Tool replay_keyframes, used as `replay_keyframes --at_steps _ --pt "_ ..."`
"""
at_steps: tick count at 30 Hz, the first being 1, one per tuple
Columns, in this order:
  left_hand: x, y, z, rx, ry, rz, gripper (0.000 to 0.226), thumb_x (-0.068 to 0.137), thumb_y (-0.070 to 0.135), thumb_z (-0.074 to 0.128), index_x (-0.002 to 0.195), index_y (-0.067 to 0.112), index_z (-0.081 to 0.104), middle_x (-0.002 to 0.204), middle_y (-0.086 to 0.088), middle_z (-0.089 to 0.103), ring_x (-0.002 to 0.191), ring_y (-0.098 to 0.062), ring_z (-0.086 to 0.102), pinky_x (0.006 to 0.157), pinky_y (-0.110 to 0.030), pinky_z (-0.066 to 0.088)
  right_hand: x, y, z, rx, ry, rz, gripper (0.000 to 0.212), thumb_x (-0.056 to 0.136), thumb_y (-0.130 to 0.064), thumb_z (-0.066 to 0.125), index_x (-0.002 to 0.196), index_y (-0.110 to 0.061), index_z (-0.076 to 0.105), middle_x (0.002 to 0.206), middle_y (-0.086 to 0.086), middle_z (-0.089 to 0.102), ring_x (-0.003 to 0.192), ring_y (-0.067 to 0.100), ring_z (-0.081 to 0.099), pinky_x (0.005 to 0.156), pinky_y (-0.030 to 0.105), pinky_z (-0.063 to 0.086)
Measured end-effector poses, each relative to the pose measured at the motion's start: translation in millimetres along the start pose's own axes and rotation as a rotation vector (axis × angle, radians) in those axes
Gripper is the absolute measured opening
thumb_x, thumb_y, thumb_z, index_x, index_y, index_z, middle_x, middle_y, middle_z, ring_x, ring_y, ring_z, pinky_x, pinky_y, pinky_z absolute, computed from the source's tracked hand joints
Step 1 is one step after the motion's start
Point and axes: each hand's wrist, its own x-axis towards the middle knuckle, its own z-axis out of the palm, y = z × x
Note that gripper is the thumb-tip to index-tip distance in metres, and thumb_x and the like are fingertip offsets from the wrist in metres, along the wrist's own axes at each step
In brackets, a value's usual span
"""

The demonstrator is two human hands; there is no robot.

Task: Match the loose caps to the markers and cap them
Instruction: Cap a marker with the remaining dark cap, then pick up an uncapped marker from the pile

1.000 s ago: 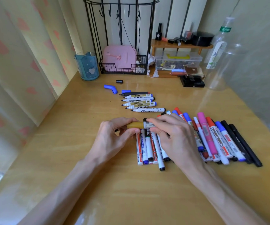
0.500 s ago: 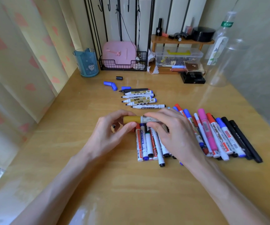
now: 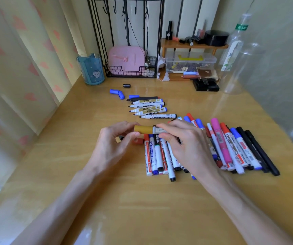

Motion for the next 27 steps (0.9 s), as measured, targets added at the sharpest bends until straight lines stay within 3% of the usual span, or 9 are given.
replay_keyframes --at_steps 3,5,7,10,13,16,19,23,27 --pt "-0.3 -2.0 0.8 0.029 0.007 0.022 0.013 0.1 0.024 0.068 0.108 0.017 0.076 0.081 0.012 0.068 0.076 -0.014 0.063 0.072 -0.03 0.05 0.6 -0.7 -2.9 0.002 -0.016 0.007 0.026 0.094 -0.015 0.076 0.12 -0.017 0.078 0.097 -0.006 0.072 0.075 0.009 0.059 0.069 0.023 0.047" --pt "0.2 -3.7 2.6 0.003 -0.023 -0.008 0.018 0.1 0.023 0.068 0.114 0.015 0.076 0.085 0.011 0.07 0.078 -0.013 0.067 0.073 -0.032 0.052 3.5 0.4 -8.3 0.011 -0.057 0.013 0.026 0.094 -0.019 0.076 0.12 -0.019 0.078 0.099 -0.008 0.072 0.074 0.009 0.06 0.069 0.025 0.049" --pt "2.4 -4.1 5.7 -0.061 -0.036 -0.075 0.023 0.099 0.021 0.069 0.122 0.015 0.073 0.093 0.007 0.075 0.084 -0.014 0.073 0.076 -0.03 0.056 7.9 0.8 -14.8 0.032 -0.115 0.046 0.026 0.093 -0.024 0.077 0.119 -0.021 0.077 0.101 -0.011 0.072 0.08 0.014 0.066 0.078 0.033 0.053" --pt "10.1 -2.8 10.8 -0.144 -0.008 -0.125 0.027 0.099 0.017 0.071 0.126 0.021 0.071 0.102 0.0 0.077 0.087 -0.012 0.074 0.072 -0.019 0.055 9.4 -2.0 -21.0 0.025 -0.153 0.09 0.024 0.091 -0.028 0.079 0.115 -0.022 0.076 0.1 -0.015 0.071 0.088 0.005 0.065 0.087 0.032 0.052" --pt "19.1 1.5 18.4 -0.138 -0.034 -0.093 0.041 0.1 0.024 0.069 0.14 0.026 0.063 0.117 0.007 0.074 0.101 -0.017 0.073 0.079 -0.031 0.061 10.1 -1.4 -30.5 -0.001 -0.136 0.162 0.018 0.089 -0.025 0.08 0.106 -0.024 0.077 0.094 -0.013 0.067 0.081 0.001 0.062 0.072 0.016 0.05" --pt "23.0 6.1 28.4 -0.096 -0.053 -0.044 0.047 0.1 0.024 0.068 0.146 0.025 0.058 0.121 0.01 0.071 0.105 -0.018 0.071 0.084 -0.032 0.059 12.6 8.1 -49.7 -0.098 -0.081 0.32 0.016 0.088 -0.026 0.081 0.104 -0.025 0.079 0.083 -0.014 0.06 0.069 -0.002 0.054 0.063 0.007 0.042" --pt "24.3 12.3 39.9 -0.051 -0.065 -0.008 0.038 0.101 0.022 0.067 0.139 0.023 0.064 0.119 0.012 0.07 0.107 -0.017 0.069 0.083 -0.032 0.057 6.1 25.5 -69.8 -0.206 -0.012 0.497 0.017 0.091 -0.029 0.078 0.107 -0.024 0.078 0.074 -0.017 0.058 0.063 -0.001 0.053 0.051 0.011 0.038" --pt "22.9 16.1 49.0 -0.007 -0.09 -0.004 0.032 0.102 0.021 0.066 0.133 0.029 0.067 0.115 0.015 0.069 0.109 -0.014 0.066 0.076 -0.036 0.057 -6.3 39.5 -79.7 -0.34 -0.015 0.605 0.023 0.092 -0.038 0.074 0.111 -0.025 0.072 0.076 -0.009 0.067 0.075 0.022 0.064 0.067 0.033 0.05" --pt "21.4 16.8 49.0 -0.001 -0.087 -0.004 0.032 0.102 0.015 0.065 0.13 0.029 0.069 0.114 0.013 0.069 0.107 -0.016 0.065 0.074 -0.033 0.056 -10.9 38.6 -73.6 -0.351 -0.068 0.632 0.026 0.094 -0.037 0.068 0.117 -0.026 0.066 0.078 -0.006 0.066 0.086 0.029 0.066 0.067 0.035 0.047"
